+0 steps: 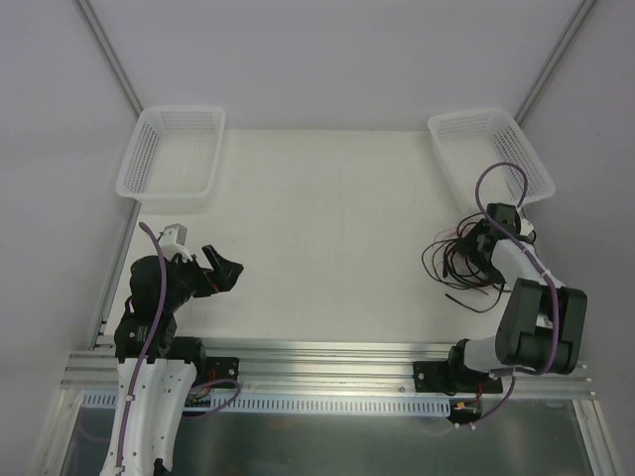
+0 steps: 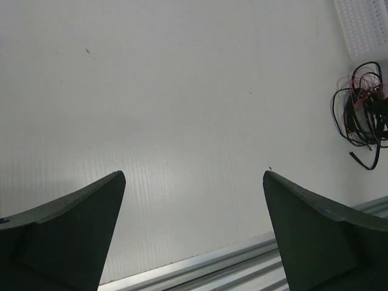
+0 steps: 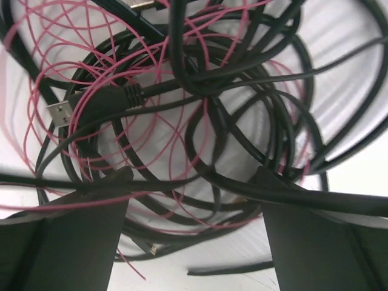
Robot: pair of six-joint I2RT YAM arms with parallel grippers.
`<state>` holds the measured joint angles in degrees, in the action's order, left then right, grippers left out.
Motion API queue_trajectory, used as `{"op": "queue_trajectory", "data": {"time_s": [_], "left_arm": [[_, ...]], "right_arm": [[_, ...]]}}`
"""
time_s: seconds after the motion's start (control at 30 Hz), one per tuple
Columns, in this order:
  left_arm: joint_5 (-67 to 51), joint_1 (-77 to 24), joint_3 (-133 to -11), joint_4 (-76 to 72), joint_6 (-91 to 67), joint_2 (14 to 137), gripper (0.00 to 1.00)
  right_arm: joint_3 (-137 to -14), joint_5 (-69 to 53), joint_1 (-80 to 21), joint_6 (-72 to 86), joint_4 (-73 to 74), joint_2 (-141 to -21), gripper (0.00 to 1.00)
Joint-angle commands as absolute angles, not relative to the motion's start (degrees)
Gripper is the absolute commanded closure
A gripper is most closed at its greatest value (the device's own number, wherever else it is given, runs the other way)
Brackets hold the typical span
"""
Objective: Untangle the cables
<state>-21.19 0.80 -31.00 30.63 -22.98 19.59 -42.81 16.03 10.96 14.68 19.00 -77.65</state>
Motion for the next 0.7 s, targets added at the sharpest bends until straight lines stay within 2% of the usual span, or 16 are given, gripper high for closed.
{"op": "queue_trajectory", "data": {"time_s": [0.0,0.03,0.13,0.17,0.23,0.27,0.37,0.4,0.53,0.67], "left_arm": [[-23.6,1.0,-31.0,28.0,-21.4,19.6,0.01],[-23.6,1.0,-31.0,28.0,-21.4,19.7,0.01],[-23.9,1.1,-30.9,27.8,-21.3,19.5,0.01],[-24.0,0.9,-30.9,27.8,-21.3,19.6,0.01],[-24.3,1.0,-30.8,27.7,-21.3,19.8,0.01],[-24.4,1.0,-30.8,27.7,-21.4,19.9,0.01],[-24.6,1.0,-30.8,27.6,-21.2,20.0,0.01],[-24.7,1.0,-30.8,27.6,-21.3,20.1,0.01],[-24.8,1.0,-30.8,27.6,-21.2,20.1,0.01],[-25.0,1.0,-30.6,27.5,-21.2,20.4,0.01]], "right_arm": [[-46.5,12.7,9.9,16.2,18.4,-83.0,0.14],[-46.9,12.4,9.3,16.3,19.2,-84.4,0.17],[-47.8,12.5,5.1,16.5,23.4,-85.2,0.39],[-47.7,12.7,3.6,17.0,24.7,-84.8,0.52],[-47.6,12.4,-1.2,17.8,25.8,-84.2,0.64],[-47.6,12.8,-3.1,18.3,26.7,-83.8,0.75],[-47.5,13.2,-13.0,20.3,26.5,-83.4,0.95],[-47.5,13.2,-18.7,21.6,26.1,-83.6,0.99],[-51.2,14.1,-34.4,23.6,24.3,-86.8,0.99],[-62.1,17.4,-48.6,22.7,26.2,-92.9,0.99]]}}
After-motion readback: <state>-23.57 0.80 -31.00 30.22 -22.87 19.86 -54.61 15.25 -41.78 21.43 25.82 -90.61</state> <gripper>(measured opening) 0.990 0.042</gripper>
